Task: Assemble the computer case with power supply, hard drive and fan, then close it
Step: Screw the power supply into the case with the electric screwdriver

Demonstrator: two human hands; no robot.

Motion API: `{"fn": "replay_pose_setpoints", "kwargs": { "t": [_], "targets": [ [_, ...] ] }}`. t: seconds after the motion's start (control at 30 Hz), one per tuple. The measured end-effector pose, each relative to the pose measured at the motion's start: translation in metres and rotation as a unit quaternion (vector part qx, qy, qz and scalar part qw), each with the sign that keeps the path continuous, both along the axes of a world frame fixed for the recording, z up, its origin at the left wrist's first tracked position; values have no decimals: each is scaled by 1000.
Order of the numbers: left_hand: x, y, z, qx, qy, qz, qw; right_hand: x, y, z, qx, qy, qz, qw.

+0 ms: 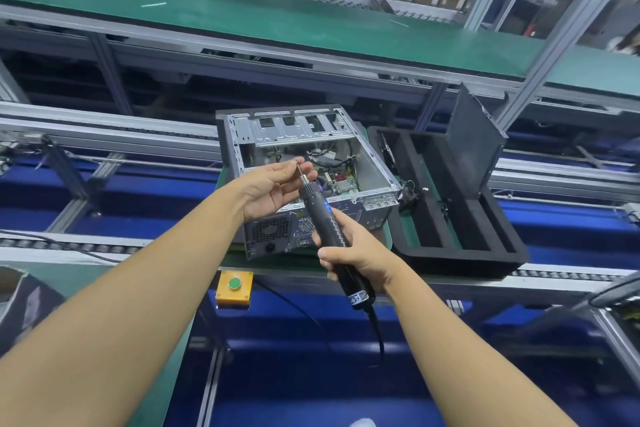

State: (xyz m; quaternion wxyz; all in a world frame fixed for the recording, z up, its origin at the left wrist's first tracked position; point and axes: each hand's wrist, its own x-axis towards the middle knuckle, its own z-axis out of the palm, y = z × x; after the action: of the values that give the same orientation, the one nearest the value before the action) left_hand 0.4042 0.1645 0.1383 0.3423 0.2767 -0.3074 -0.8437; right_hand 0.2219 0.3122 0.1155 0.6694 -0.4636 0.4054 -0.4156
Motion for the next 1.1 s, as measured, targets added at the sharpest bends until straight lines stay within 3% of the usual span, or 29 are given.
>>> {"fn": "replay_pose_setpoints", "kwargs": {
  "t": [0.27, 0.4, 0.5, 0.63, 0.7, 0.77, 0.97, 1.1],
  "targets": [
    [8, -1, -4, -26, -95, -2, 995, 21, 3, -22, -3, 21, -12, 1000],
    [24, -5, -4, -104, -226, -33, 968, 30, 6, -35, -4, 22, -22, 1000],
    [36, -8, -6, -220, -351, 4, 910, 32, 9, -43, 2, 15, -31, 999],
    [47, -15, -12, -391, -516, 94, 757, 30, 15, -58, 18, 17, -31, 999],
    [45, -21, -22, -457, -579, 51, 673, 29, 19, -68, 26, 32, -25, 999],
    [40, -28, -31, -467, -636, -17, 614, 28, 24, -80, 36, 44, -17, 998],
    [46, -48, -60, -471, -688, -105, 543, 31, 39, -110, 78, 92, 3, 993],
    [51, -46, -80, -459, -671, -30, 581, 41, 40, -116, 80, 96, 16, 992]
  ]
}}
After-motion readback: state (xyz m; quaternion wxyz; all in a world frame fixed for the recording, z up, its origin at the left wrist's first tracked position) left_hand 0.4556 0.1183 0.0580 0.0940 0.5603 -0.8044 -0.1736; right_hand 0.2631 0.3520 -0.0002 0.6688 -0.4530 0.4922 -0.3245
